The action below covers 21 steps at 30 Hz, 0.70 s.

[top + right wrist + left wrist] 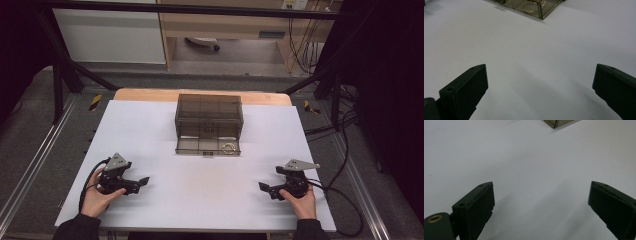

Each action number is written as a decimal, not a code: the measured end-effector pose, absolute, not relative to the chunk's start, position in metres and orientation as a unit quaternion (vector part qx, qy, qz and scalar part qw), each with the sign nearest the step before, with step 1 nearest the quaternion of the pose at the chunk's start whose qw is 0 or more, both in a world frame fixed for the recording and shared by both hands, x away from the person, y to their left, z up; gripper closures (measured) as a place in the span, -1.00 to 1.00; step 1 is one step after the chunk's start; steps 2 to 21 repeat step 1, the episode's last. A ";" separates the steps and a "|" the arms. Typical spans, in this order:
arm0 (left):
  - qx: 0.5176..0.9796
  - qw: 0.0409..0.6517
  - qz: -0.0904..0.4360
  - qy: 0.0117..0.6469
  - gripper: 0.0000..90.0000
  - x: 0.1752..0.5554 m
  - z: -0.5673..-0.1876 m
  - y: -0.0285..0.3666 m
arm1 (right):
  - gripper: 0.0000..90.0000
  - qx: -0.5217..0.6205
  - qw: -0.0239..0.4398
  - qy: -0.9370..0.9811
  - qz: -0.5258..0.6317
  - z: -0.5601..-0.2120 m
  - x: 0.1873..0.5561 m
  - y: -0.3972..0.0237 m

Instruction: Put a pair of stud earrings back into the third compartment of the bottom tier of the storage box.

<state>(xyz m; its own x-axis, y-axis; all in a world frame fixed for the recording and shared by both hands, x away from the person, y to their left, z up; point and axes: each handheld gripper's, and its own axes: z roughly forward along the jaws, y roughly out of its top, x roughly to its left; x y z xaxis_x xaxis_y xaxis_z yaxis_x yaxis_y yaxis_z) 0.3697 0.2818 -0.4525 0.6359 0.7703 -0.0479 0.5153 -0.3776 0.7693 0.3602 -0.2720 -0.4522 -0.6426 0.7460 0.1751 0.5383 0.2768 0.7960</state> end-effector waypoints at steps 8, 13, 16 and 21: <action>0.817 0.390 0.162 0.393 -0.85 0.370 -0.453 0.282 | -0.98 0.406 0.117 0.790 0.444 -0.452 0.360 -0.272; 0.817 0.390 0.162 0.393 -0.85 0.370 -0.453 0.282 | -0.98 0.406 0.117 0.790 0.444 -0.452 0.360 -0.272; 0.817 0.390 0.162 0.393 -0.85 0.370 -0.453 0.282 | -0.98 0.406 0.117 0.790 0.444 -0.452 0.360 -0.272; 0.817 0.390 0.162 0.393 -0.85 0.370 -0.453 0.282 | -0.98 0.406 0.117 0.790 0.444 -0.452 0.360 -0.272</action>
